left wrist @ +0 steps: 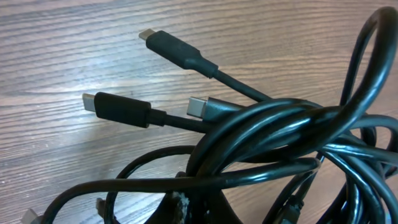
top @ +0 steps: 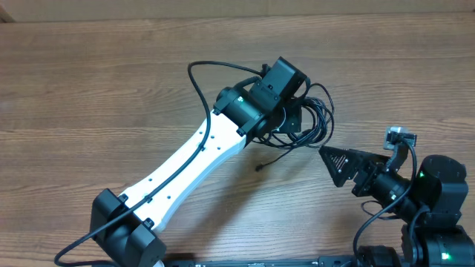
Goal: Untangle cables
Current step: 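Move the right gripper toward the cables held by the left gripper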
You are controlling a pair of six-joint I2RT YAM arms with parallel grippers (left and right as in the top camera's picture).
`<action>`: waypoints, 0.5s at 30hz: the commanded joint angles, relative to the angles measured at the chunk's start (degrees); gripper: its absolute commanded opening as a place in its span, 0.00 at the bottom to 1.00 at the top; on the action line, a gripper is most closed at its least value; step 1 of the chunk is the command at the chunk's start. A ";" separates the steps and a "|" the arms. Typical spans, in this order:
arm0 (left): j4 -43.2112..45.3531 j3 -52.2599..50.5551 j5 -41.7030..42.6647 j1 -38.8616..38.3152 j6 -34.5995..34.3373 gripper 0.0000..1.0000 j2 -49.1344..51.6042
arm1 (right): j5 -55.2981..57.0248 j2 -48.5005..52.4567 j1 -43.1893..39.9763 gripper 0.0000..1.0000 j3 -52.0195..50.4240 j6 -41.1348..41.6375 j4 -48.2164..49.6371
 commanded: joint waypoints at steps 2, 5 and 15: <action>0.48 1.60 4.39 -1.40 0.63 0.04 -2.36 | -1.90 -0.13 -0.04 1.00 1.36 0.98 0.50; 0.76 1.60 7.89 -1.84 2.49 0.04 -2.36 | -1.46 -0.13 -0.04 0.94 1.36 0.98 1.05; 1.53 1.60 14.62 -2.51 8.94 0.04 -2.36 | 4.15 3.10 -0.07 0.82 1.36 0.37 1.81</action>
